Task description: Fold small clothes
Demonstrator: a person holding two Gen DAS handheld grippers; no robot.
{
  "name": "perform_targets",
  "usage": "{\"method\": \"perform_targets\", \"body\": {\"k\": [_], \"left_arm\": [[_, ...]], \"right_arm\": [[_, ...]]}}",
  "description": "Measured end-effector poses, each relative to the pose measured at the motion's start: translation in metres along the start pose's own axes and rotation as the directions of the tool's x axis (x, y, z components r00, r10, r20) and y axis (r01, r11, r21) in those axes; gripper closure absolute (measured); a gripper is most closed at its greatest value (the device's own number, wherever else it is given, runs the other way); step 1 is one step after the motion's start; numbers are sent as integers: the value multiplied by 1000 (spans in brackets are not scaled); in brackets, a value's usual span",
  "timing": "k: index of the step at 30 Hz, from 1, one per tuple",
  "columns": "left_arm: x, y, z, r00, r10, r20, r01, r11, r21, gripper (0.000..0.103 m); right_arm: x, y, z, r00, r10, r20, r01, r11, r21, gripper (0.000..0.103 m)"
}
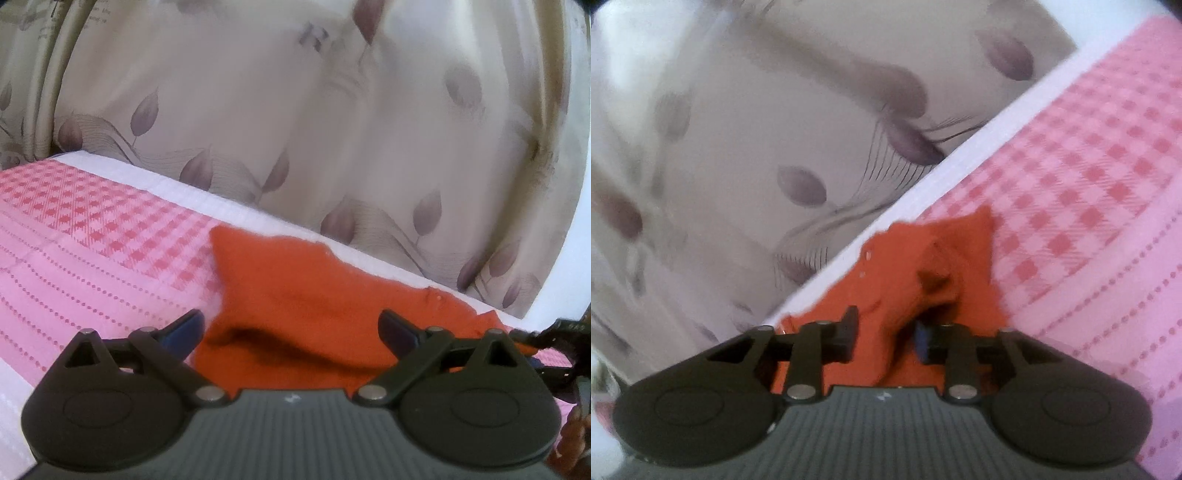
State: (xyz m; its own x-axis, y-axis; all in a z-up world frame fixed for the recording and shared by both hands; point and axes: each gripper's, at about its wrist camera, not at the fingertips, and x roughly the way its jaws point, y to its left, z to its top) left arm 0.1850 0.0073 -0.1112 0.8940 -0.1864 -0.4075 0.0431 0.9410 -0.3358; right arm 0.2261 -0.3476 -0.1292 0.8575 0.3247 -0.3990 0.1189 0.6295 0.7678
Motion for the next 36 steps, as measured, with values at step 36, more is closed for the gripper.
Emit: {"method": "perform_targets", "body": {"k": [36], "left_arm": [[7, 4, -1, 999, 49, -23, -50, 998, -32, 2]], "right_arm": [[10, 8, 41, 993, -113, 15, 114, 971, -209, 70]]}}
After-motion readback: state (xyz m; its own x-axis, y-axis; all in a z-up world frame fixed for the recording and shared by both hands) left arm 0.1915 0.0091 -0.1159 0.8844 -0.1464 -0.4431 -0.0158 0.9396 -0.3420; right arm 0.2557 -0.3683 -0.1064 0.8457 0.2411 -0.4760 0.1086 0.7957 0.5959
